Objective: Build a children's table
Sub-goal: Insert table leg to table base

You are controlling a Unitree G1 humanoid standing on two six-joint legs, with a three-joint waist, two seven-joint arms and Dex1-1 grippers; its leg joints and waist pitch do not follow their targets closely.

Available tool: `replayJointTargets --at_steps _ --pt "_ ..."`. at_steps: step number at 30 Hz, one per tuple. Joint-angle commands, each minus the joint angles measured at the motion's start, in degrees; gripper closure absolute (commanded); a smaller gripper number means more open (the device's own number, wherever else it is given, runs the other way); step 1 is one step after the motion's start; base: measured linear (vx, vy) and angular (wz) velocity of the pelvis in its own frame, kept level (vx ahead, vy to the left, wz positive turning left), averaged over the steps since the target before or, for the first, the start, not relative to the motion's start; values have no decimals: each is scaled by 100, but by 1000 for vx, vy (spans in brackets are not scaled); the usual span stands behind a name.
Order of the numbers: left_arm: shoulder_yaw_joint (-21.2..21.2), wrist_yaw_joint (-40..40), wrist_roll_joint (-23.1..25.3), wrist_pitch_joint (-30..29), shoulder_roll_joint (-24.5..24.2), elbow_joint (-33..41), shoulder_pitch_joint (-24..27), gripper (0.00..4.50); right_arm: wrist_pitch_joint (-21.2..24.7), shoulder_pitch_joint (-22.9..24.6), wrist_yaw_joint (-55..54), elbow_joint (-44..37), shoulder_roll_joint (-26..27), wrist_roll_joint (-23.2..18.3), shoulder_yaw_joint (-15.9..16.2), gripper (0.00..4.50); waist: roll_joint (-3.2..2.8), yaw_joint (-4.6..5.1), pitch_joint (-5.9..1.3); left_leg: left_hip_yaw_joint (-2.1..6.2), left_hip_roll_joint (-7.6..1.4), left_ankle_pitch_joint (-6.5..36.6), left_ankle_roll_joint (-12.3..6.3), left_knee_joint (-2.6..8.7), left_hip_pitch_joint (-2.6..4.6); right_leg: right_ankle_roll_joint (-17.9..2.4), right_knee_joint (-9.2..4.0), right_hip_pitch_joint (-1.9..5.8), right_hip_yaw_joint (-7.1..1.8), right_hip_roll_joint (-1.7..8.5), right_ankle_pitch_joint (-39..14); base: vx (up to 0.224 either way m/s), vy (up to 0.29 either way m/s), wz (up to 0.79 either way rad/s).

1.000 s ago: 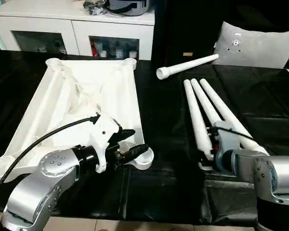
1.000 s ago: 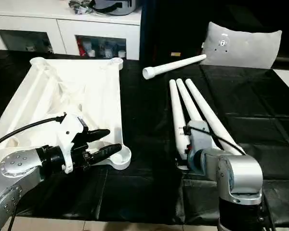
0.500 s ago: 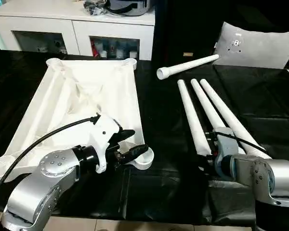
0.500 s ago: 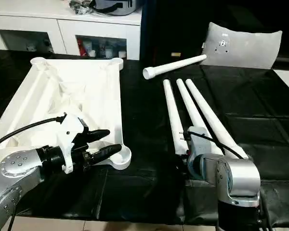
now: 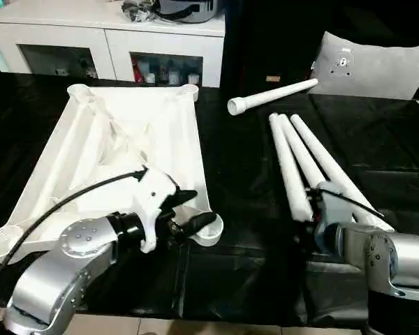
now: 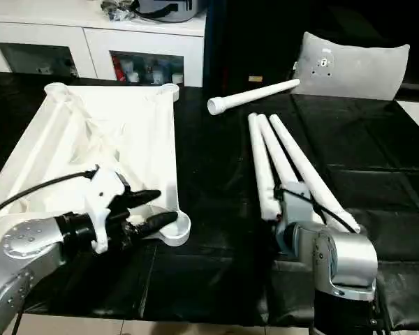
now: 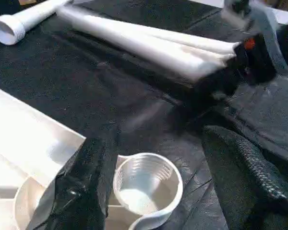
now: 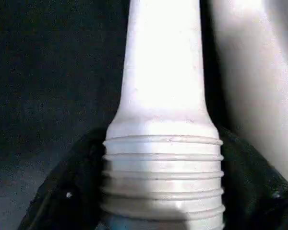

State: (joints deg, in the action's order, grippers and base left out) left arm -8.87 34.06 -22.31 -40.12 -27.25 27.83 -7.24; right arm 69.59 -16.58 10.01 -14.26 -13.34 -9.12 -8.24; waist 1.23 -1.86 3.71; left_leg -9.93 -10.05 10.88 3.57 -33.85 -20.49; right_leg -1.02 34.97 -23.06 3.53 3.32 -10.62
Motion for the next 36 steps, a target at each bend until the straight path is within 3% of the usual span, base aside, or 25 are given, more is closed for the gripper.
replayJointTargets --at_steps 1,4,5,6,13,17,20,27,31,36 --pt "35 -117 99 54 44 19 -88 150 -777 -148 410 -11 -229 23 303 169 -6 4 -268 93 -232 1357 246 400 50 -166 -562 204 -311 380 -2357 0 0 0" --pt "127 -291 164 33 114 -87 -163 150 -1064 -301 539 200 -392 161 460 169 13 29 -270 87 -211 1270 150 377 26 -222 -562 211 -307 372 -2392 0 0 0" --pt "259 -386 85 -77 184 -165 -204 150 -1181 -560 586 501 -468 225 497 169 6 32 -273 86 -202 1227 118 372 24 -265 -558 214 -306 365 -2379 0 0 0" --pt "290 -401 49 -113 196 -182 -215 123 -1259 -635 601 612 -493 247 513 169 9 52 -280 87 -201 1189 122 365 24 -363 -542 215 -297 354 -2286 0 0 0" --pt "274 -455 167 -41 134 -192 -220 68 -2090 -1494 929 2175 -927 486 867 170 8 6 -333 55 -224 871 57 321 16 -845 -423 265 -308 358 -1296 0 0 0" --pt "266 -455 187 -59 113 -177 -199 32 -2360 -2013 1206 3222 -1207 673 1055 170 32 10 -354 56 -218 788 -28 303 -2 -971 -403 302 -287 373 -1297 0 0 0" --pt "246 -454 203 -52 83 -173 -181 2 -2546 -2371 1585 3963 -1465 797 1306 170 42 2 -355 47 -227 817 -49 275 -4 -1019 -409 295 -281 369 -1370 0 0 0" --pt "105 -274 172 -70 -19 -85 -105 0 -2407 -3073 1926 4938 -1709 882 1397 170 47 13 -380 46 -236 779 -92 241 -33 -1141 -375 305 -267 369 -1269 0 0 0" --pt "67 -233 160 -77 -30 -85 -114 0 -2632 -3480 2485 5581 -1922 1105 1789 170 43 1 -366 41 -240 959 -80 228 -36 -1128 -409 294 -265 379 -1558 0 0 0" --pt "50 -183 133 -97 -68 -65 -108 0 -2831 -3755 3120 6047 -2044 1356 2223 170 52 3 -382 49 -250 961 -99 211 -46 -1179 -383 292 -260 383 -1496 0 0 0"
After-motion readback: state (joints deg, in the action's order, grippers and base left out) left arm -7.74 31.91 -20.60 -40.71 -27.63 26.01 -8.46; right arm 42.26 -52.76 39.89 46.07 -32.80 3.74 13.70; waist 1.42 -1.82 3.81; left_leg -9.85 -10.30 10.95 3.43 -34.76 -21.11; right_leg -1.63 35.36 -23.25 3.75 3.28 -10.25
